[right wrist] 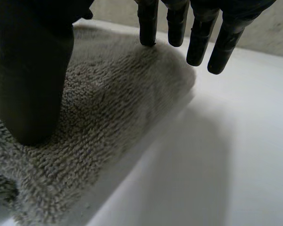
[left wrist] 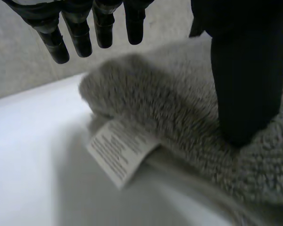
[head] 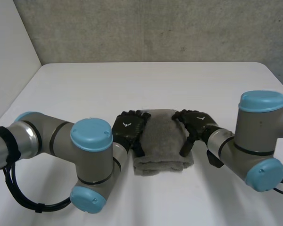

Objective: Fold the towel.

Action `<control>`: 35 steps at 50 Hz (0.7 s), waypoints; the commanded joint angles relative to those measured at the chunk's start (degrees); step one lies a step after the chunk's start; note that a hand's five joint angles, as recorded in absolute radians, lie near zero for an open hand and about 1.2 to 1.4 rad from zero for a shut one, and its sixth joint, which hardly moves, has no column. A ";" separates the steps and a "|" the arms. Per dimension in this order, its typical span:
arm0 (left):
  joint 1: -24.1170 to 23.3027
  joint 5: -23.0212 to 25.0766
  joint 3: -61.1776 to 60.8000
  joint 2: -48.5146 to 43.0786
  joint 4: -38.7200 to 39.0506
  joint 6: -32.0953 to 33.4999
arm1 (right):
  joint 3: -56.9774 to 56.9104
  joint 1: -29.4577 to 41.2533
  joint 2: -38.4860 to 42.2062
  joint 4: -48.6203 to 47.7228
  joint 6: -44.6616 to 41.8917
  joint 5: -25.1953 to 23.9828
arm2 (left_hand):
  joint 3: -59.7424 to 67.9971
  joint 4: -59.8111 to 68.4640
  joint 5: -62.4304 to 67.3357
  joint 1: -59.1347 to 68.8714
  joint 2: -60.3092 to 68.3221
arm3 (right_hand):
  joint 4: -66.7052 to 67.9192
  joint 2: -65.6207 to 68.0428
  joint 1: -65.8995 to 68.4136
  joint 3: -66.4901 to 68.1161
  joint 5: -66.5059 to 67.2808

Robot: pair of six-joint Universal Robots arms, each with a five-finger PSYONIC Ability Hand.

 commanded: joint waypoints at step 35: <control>15.52 3.35 10.30 33.95 -30.37 -1.72 | -13.47 -0.59 -26.72 14.08 -8.33 16.67 | 3.60 3.69 1.84 3.51 3.63 | -4.93 -4.12 -3.15 -4.26 -3.43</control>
